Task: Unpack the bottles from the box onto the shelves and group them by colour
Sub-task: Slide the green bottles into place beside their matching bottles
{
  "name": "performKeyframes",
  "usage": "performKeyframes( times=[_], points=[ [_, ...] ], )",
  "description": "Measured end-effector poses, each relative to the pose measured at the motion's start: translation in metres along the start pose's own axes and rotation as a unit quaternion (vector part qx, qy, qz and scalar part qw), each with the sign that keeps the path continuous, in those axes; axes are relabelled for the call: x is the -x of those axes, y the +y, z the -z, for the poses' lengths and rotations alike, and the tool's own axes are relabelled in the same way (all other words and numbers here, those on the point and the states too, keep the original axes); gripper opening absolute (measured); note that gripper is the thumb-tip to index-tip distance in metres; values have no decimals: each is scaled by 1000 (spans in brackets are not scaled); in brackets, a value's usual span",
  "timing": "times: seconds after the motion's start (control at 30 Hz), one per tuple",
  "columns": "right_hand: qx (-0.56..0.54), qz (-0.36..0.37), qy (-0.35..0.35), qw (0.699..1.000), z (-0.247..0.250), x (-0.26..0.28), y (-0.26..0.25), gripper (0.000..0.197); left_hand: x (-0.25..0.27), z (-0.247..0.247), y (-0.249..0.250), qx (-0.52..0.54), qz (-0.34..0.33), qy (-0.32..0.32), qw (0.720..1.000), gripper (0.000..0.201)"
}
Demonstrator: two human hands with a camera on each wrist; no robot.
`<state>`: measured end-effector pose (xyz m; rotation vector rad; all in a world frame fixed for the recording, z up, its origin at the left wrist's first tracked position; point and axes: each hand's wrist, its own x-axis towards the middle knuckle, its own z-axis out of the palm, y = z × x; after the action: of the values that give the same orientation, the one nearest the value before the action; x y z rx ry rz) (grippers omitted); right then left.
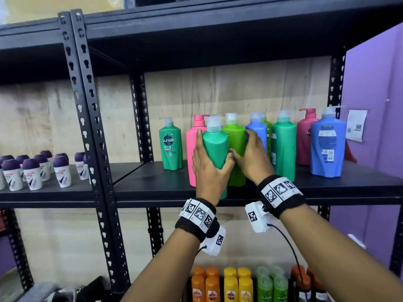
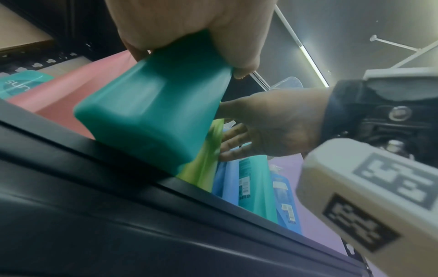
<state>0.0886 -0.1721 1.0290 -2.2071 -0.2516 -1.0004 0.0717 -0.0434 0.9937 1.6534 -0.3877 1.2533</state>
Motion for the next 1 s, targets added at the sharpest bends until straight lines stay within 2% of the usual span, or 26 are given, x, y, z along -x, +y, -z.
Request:
performKeyframes(
  times=[0.1, 0.2, 0.27, 0.43, 0.5, 0.6, 0.7, 0.8, 0.87, 1.0],
  points=[
    [49, 12, -57, 997, 3, -14, -12, 82, -5, -2, 1, 10, 12, -3, 1000, 96],
    [73, 15, -89, 993, 0, -23, -19, 57, -8, -5, 0, 10, 14, -1, 1000, 94],
    [84, 11, -99, 991, -2, -28, -20, 49, -9, -7, -1, 12, 11, 3, 1000, 93],
    [88, 16, -111, 990, 0, -35, -12, 60, -10, -8, -3, 23, 0, 5, 1000, 90],
    [102, 20, -64, 993, 7, -35, -5, 53, -11, -9, -4, 23, -3, 10, 1000, 90],
    [141, 50, 80, 986, 19, -36, 7, 39, -11, -13, -3, 36, -2, 10, 999, 89],
    [190, 49, 165, 967, 37, -41, 24, 41, -10, -17, 0, 45, 3, 8, 999, 89],
    [207, 8, 191, 960, 56, -48, 47, 54, -10, -20, 3, 43, 1, 11, 999, 88],
    [196, -10, 181, 964, 63, -52, 61, 63, -11, -22, 5, 44, 5, 11, 999, 87],
    [108, -21, 154, 982, 58, -53, 80, 67, -10, -26, 8, 49, 20, 9, 999, 86]
  ],
)
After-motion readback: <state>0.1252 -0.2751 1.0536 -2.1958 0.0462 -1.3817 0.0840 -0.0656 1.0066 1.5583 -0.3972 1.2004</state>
